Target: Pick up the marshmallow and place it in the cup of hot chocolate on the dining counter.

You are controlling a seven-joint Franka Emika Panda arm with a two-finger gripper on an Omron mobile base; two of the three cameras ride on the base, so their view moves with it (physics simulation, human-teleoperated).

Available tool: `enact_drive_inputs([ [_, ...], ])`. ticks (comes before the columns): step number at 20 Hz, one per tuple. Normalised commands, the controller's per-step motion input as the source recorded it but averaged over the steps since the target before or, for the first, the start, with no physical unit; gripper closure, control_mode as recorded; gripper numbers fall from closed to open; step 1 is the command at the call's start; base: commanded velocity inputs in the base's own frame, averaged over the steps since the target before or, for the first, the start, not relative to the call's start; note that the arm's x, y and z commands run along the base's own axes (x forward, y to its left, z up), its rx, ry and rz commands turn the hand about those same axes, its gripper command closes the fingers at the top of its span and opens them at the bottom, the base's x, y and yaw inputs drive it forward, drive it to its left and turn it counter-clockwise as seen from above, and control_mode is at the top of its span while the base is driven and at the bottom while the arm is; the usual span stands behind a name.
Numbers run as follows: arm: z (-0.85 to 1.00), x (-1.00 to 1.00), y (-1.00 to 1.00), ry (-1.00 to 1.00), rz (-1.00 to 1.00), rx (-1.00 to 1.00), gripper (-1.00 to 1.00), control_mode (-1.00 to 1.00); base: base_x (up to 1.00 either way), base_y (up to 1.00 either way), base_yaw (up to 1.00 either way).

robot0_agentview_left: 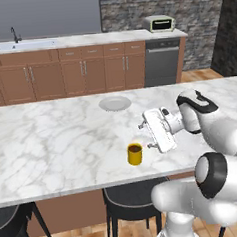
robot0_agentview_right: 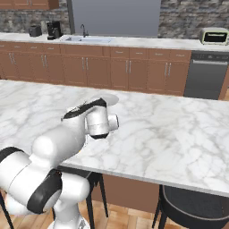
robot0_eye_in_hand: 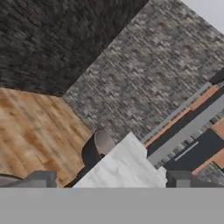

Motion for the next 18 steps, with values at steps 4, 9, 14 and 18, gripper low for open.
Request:
enact_drive_inputs([
  [4,1.00,-1.00,0.00,-0.61,0.07,0.00,-1.00,-1.00,0.00,0.00,0.00],
  [9,1.00,-0.72,0.05,-0.57,0.03,0.00,-1.00,-1.00,0.00,0.00,0.00],
  [14,1.00,-0.84,0.01,-0.50,0.04,0.00,-1.00,-1.00,0.00,0.00,0.00],
  [18,1.00,-0.78,0.00,-0.38,0.03,0.00,-1.00,-1.00,0.00,0.00,0.00],
])
